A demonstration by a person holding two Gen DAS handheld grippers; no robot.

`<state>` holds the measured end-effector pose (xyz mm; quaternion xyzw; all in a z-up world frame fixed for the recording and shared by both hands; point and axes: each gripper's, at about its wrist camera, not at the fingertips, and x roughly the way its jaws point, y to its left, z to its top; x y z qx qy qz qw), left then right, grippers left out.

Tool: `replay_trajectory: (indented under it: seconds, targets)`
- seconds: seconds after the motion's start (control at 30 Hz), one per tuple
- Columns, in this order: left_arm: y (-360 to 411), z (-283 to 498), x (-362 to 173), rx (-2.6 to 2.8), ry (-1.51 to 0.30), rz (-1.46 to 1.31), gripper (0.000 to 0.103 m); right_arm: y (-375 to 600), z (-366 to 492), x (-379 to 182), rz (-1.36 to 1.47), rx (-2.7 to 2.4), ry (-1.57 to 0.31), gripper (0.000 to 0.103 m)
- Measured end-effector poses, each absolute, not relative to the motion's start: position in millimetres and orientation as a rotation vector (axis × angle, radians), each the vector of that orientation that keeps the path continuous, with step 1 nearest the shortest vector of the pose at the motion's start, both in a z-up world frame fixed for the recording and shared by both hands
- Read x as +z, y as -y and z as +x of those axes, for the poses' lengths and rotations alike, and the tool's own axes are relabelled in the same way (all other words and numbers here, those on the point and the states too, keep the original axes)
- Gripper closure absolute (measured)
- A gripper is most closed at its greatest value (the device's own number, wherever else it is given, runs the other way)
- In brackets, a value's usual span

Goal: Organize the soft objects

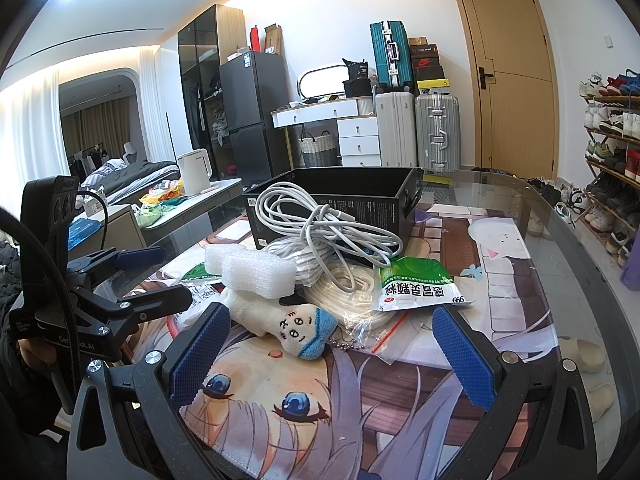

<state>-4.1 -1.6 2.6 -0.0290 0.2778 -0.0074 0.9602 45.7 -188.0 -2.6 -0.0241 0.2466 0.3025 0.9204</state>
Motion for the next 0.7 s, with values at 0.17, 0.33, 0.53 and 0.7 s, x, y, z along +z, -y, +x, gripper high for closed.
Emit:
replay_trajectory:
  seconds: [0.17,0.33,0.53,0.7]
  targets:
    - [2,-4,2,-0.014,-0.565,-0.059,0.000,189,46,-4,-0.049,0.620,-0.508,0.001]
    - [-1,-4,4,-0.006,-0.576,-0.058,0.000,191,47,-3,-0.051,0.605,-0.510,0.001]
    - [-7,-5,11,0.015,-0.558,-0.057,0.000,185,45,3,-0.066,0.589,-0.495,0.001]
    - [-11,-3,12,-0.014,-0.566,-0.071,0.000,180,46,7,-0.059,0.596,-0.509,0.001]
